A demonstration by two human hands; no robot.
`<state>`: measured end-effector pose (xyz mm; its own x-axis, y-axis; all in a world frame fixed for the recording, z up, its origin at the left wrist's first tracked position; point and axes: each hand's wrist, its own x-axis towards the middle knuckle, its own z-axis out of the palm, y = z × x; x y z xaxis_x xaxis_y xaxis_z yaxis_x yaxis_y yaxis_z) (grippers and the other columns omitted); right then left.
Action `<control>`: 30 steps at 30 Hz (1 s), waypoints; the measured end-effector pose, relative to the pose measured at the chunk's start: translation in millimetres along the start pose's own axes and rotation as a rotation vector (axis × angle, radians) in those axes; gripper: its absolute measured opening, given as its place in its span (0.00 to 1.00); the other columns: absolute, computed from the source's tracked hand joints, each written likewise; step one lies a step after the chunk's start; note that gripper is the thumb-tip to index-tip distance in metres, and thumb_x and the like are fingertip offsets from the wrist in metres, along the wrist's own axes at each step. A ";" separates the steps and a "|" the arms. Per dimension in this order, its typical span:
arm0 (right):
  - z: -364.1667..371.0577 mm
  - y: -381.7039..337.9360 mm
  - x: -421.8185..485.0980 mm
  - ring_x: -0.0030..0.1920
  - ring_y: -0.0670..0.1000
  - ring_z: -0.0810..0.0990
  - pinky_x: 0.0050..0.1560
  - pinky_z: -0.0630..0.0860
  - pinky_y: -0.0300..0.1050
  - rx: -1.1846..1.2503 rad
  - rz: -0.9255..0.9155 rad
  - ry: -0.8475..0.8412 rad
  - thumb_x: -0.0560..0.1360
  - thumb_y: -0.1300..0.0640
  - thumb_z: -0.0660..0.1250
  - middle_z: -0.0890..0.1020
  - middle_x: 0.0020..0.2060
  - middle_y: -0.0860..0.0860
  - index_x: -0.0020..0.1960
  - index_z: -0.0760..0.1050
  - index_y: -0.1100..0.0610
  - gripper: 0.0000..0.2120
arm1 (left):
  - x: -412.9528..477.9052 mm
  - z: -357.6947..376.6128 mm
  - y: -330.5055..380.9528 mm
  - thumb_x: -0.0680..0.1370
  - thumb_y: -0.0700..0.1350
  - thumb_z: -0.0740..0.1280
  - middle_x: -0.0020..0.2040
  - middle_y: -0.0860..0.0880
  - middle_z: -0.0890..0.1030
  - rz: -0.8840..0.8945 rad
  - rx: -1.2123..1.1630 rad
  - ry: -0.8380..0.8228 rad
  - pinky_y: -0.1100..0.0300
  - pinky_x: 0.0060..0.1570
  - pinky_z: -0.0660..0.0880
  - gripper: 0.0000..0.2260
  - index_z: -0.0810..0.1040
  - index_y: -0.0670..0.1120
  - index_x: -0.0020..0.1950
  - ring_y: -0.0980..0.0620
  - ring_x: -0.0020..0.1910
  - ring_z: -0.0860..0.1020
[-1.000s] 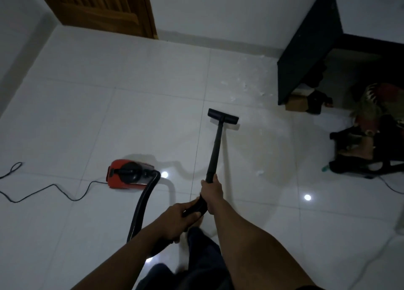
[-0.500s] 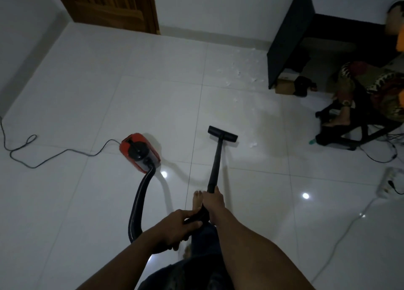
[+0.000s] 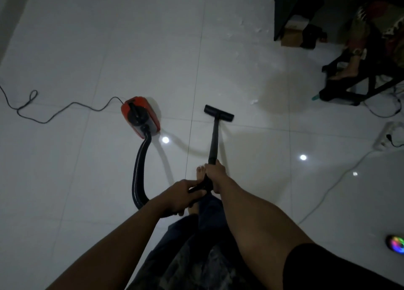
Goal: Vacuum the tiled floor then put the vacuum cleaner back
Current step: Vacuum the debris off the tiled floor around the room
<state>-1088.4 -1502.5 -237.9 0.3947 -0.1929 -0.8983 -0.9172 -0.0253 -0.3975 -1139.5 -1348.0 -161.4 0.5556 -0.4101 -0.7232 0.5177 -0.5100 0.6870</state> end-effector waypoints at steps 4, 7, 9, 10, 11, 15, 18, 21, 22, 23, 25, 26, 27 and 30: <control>-4.1 -1.1 1.9 0.46 0.54 0.80 0.50 0.81 0.50 0.067 0.058 -0.027 0.84 0.57 0.63 0.80 0.50 0.54 0.80 0.65 0.51 0.25 | 6.7 3.7 0.7 0.79 0.60 0.66 0.39 0.43 0.80 0.002 0.058 0.007 0.61 0.24 0.73 0.21 0.71 0.64 0.72 0.58 0.24 0.74; -8.4 -4.1 13.2 0.41 0.53 0.79 0.51 0.81 0.53 0.107 0.075 -0.039 0.85 0.57 0.62 0.80 0.50 0.56 0.80 0.65 0.52 0.24 | 16.1 4.5 6.1 0.79 0.59 0.66 0.40 0.43 0.80 -0.017 0.075 0.005 0.61 0.25 0.73 0.23 0.70 0.61 0.74 0.57 0.27 0.76; -11.6 -7.0 20.6 0.40 0.53 0.78 0.51 0.80 0.52 0.159 0.088 -0.054 0.85 0.59 0.62 0.78 0.52 0.58 0.78 0.66 0.53 0.22 | 23.3 3.6 12.8 0.80 0.57 0.66 0.40 0.44 0.80 -0.025 0.098 0.000 0.62 0.26 0.73 0.23 0.69 0.60 0.75 0.58 0.28 0.77; -13.4 -8.8 22.4 0.39 0.53 0.77 0.48 0.79 0.50 0.149 0.083 -0.051 0.85 0.59 0.62 0.78 0.51 0.59 0.78 0.67 0.54 0.22 | 25.4 2.7 16.5 0.81 0.56 0.65 0.39 0.46 0.80 -0.026 0.109 -0.004 0.64 0.25 0.73 0.23 0.68 0.59 0.76 0.59 0.27 0.76; -15.6 -11.3 24.3 0.38 0.52 0.77 0.45 0.79 0.48 0.112 0.075 -0.039 0.84 0.59 0.62 0.78 0.52 0.59 0.76 0.68 0.55 0.21 | 27.5 2.6 20.8 0.81 0.56 0.65 0.38 0.47 0.79 -0.029 0.112 -0.011 0.65 0.24 0.72 0.23 0.68 0.59 0.77 0.60 0.26 0.76; -29.0 -27.1 41.1 0.59 0.52 0.78 0.64 0.80 0.49 -0.031 -0.007 -0.001 0.84 0.58 0.63 0.73 0.74 0.57 0.82 0.61 0.55 0.28 | 42.7 -1.2 42.7 0.82 0.56 0.63 0.38 0.44 0.78 -0.054 0.103 -0.055 0.64 0.23 0.70 0.24 0.65 0.58 0.78 0.58 0.22 0.72; -39.8 -45.8 57.2 0.77 0.58 0.68 0.79 0.65 0.56 -0.124 -0.042 0.002 0.83 0.58 0.65 0.64 0.81 0.58 0.83 0.57 0.57 0.32 | 61.8 -7.8 62.8 0.82 0.55 0.63 0.39 0.43 0.78 -0.080 0.075 -0.064 0.64 0.23 0.69 0.25 0.64 0.58 0.79 0.59 0.22 0.72; -51.6 -80.2 80.6 0.77 0.62 0.69 0.77 0.67 0.59 -0.161 -0.021 0.014 0.82 0.55 0.64 0.69 0.77 0.61 0.81 0.61 0.56 0.29 | 92.4 -16.1 89.3 0.82 0.55 0.63 0.39 0.44 0.78 -0.091 0.030 -0.041 0.65 0.24 0.70 0.24 0.64 0.59 0.78 0.60 0.22 0.72; -55.0 -93.0 87.8 0.76 0.62 0.71 0.76 0.68 0.60 -0.175 -0.014 0.016 0.82 0.54 0.63 0.72 0.74 0.61 0.82 0.61 0.55 0.29 | 102.6 -19.8 97.6 0.82 0.55 0.63 0.39 0.45 0.79 -0.093 0.022 -0.026 0.65 0.24 0.70 0.23 0.65 0.60 0.78 0.60 0.22 0.72; -58.5 -106.2 93.7 0.74 0.62 0.73 0.75 0.70 0.61 -0.190 -0.005 0.021 0.82 0.53 0.62 0.75 0.71 0.60 0.82 0.61 0.52 0.29 | 112.2 -24.0 106.3 0.82 0.56 0.64 0.39 0.46 0.80 -0.094 0.020 -0.012 0.66 0.24 0.70 0.23 0.65 0.61 0.77 0.60 0.22 0.73; -68.2 -133.7 104.9 0.69 0.63 0.77 0.70 0.75 0.61 -0.194 0.015 0.023 0.83 0.53 0.61 0.78 0.67 0.60 0.83 0.59 0.49 0.29 | 133.2 -33.5 126.9 0.82 0.56 0.64 0.39 0.49 0.80 -0.095 0.024 0.000 0.67 0.24 0.71 0.22 0.66 0.63 0.76 0.61 0.22 0.74; -72.5 -144.6 109.4 0.66 0.63 0.79 0.68 0.77 0.61 -0.205 0.016 0.023 0.83 0.53 0.61 0.79 0.66 0.59 0.83 0.57 0.48 0.30 | 141.9 -37.6 135.8 0.82 0.56 0.64 0.38 0.51 0.81 -0.088 0.037 -0.001 0.68 0.25 0.71 0.21 0.67 0.63 0.76 0.62 0.23 0.75; -77.3 -156.6 115.2 0.63 0.62 0.80 0.66 0.79 0.59 -0.227 0.012 0.025 0.83 0.53 0.60 0.79 0.66 0.58 0.84 0.55 0.47 0.31 | 151.4 -41.6 145.4 0.82 0.56 0.63 0.37 0.53 0.81 -0.079 0.050 -0.007 0.69 0.25 0.71 0.21 0.67 0.61 0.76 0.62 0.23 0.76; -90.6 -191.0 133.4 0.63 0.59 0.79 0.60 0.80 0.52 -0.282 -0.024 0.023 0.84 0.55 0.60 0.77 0.69 0.57 0.86 0.50 0.49 0.33 | 179.2 -51.4 166.9 0.82 0.56 0.64 0.36 0.53 0.81 -0.083 0.031 -0.007 0.68 0.25 0.72 0.22 0.66 0.59 0.77 0.60 0.23 0.77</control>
<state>-865.5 -1612.3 -264.9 0.4180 -0.2109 -0.8836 -0.8878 -0.3009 -0.3481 -920.1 -1467.8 -172.7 0.5073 -0.3702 -0.7782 0.5413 -0.5658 0.6220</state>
